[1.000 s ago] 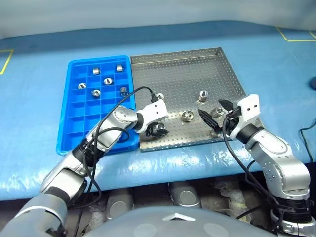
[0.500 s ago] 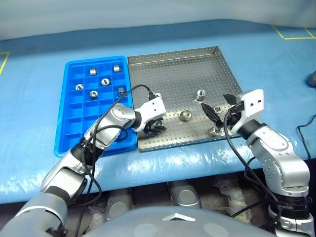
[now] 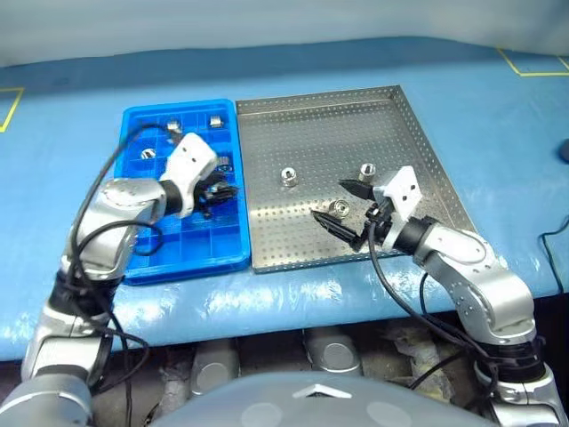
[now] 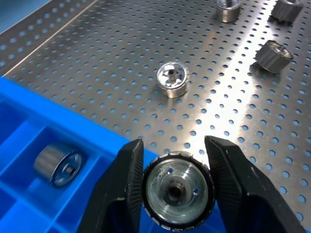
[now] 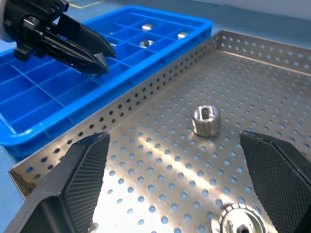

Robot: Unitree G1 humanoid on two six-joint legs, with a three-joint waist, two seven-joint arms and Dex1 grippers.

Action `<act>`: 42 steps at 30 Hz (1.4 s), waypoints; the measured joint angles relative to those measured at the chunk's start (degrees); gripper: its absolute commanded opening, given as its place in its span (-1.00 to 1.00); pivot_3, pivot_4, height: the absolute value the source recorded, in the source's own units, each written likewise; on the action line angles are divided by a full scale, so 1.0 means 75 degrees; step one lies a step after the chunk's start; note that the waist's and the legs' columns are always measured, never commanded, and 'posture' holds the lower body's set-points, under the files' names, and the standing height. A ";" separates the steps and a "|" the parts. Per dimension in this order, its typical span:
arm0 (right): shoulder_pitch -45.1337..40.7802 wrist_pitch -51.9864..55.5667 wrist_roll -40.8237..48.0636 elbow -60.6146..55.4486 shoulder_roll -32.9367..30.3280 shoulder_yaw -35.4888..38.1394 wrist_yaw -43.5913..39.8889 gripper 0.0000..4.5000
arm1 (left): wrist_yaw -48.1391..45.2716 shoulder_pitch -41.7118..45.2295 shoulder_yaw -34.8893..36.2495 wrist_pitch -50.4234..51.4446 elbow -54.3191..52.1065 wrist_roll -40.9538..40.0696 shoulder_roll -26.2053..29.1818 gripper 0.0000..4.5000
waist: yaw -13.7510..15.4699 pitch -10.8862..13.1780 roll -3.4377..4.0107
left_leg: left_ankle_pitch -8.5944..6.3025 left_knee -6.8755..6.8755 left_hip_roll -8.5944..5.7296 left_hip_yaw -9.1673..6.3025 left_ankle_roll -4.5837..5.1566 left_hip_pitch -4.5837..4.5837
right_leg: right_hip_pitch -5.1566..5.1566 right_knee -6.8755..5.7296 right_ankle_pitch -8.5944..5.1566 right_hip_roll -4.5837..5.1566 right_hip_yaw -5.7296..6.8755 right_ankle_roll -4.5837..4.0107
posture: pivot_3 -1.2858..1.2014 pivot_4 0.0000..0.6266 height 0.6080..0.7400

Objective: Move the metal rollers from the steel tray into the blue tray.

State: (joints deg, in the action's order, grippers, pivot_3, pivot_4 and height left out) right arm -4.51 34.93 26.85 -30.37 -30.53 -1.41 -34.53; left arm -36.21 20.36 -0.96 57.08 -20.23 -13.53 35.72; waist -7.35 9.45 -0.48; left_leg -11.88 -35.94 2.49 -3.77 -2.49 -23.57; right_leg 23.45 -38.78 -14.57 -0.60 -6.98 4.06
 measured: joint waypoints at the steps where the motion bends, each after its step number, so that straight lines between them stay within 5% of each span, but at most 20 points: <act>1: -0.0036 -0.0003 -0.0003 0.0032 0.0000 -0.0021 -0.0022 1.00 | 0.0210 -0.0125 0.0257 0.0110 -0.0098 0.0023 0.0002 -0.21 | 0.0060 0.0003 -0.0005 | 0.0000 0.0000 0.0000 -0.0001 0.0000 0.0000 | 0.0001 0.0000 0.0000 0.0000 0.0001 0.0000 | 0.05 -0.52 1.00; 6: -0.0245 -0.0074 -0.0076 0.0328 -0.0011 -0.0055 -0.0126 1.00 | 0.1470 -0.0559 0.1448 0.0521 -0.0358 0.0251 -0.0428 -0.21 | 0.0496 0.0011 -0.0019 | 0.0000 0.0000 -0.0003 -0.0002 -0.0001 -0.0003 | -0.0001 0.0005 0.0000 0.0004 0.0008 -0.0002 | 0.08 -0.52 1.00; 12: -0.0510 -0.0093 -0.0159 0.0456 -0.0022 -0.0072 -0.0238 1.00 | 0.2614 -0.0541 0.1588 0.0501 0.0098 0.0567 -0.1120 -0.21 | 0.0712 0.0010 -0.0023 | 0.0000 0.0004 -0.0006 -0.0008 -0.0001 -0.0003 | -0.0004 0.0007 0.0002 0.0006 0.0013 -0.0002 | 0.08 -0.52 1.00; 20: -0.0403 -0.0092 -0.0220 0.0439 -0.0046 -0.0052 -0.0216 1.00 | 0.3097 -0.0487 0.1598 0.0177 0.0374 0.0614 -0.1346 0.91 | 0.0688 -0.0003 -0.0005 | 0.0000 0.0029 0.0004 -0.0009 -0.0001 0.0017 | -0.0008 0.0006 -0.0003 -0.0003 0.0014 -0.0011 | 0.06 -0.52 1.00; 25: -0.0290 -0.0093 -0.0286 0.0410 -0.0070 -0.0030 -0.0094 1.00 | 0.2697 0.0029 0.1982 -0.0700 0.0370 -0.0254 -0.2375 0.91 | 0.0748 -0.0006 -0.0006 | 0.0002 0.0018 -0.0005 -0.0011 -0.0003 0.0008 | -0.0015 0.0009 -0.0003 0.0006 0.0020 -0.0012 | 0.04 -0.52 1.00; 29: -0.0155 -0.0087 -0.0418 0.0387 -0.0069 0.0054 0.0170 1.00 | 0.1747 0.0620 0.0723 -0.1119 0.0565 -0.0757 -0.2911 0.91 | 0.0761 -0.0012 0.0000 | 0.0001 0.0014 -0.0018 -0.0009 -0.0002 0.0009 | -0.0030 0.0029 0.0002 0.0015 0.0016 -0.0002 | 0.01 -0.52 1.00; 33: 0.0117 -0.0064 -0.0536 0.0274 -0.0094 0.0320 0.0477 1.00 | 0.1321 0.1546 -0.0823 -0.1635 0.2292 -0.0339 -0.3295 0.91 | 0.0636 -0.0029 0.0026 | 0.0000 0.0013 -0.0015 -0.0010 -0.0001 0.0012 | -0.0033 0.0030 0.0002 0.0007 0.0015 -0.0001 | -0.03 -0.52 1.00; 42: 0.0794 0.0098 -0.0559 -0.0359 -0.0059 0.0738 0.1010 1.00 | 0.1596 0.3279 -0.1675 -0.3345 0.6444 0.1118 -0.3862 0.91 | 0.0099 -0.0037 0.0039 | -0.0004 0.0015 -0.0014 -0.0007 0.0007 0.0007 | -0.0026 0.0032 0.0001 0.0003 0.0005 0.0000 | -0.11 -0.52 1.00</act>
State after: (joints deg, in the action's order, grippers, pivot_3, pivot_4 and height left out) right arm 1.45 35.66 22.66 -33.06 -30.97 4.12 -26.95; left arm -24.24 44.95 -13.52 31.99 28.10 -5.14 6.75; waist -6.61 9.18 -0.19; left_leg -11.91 -35.83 2.38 -3.82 -2.44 -23.51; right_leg 23.25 -38.54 -14.57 -0.58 -6.94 4.07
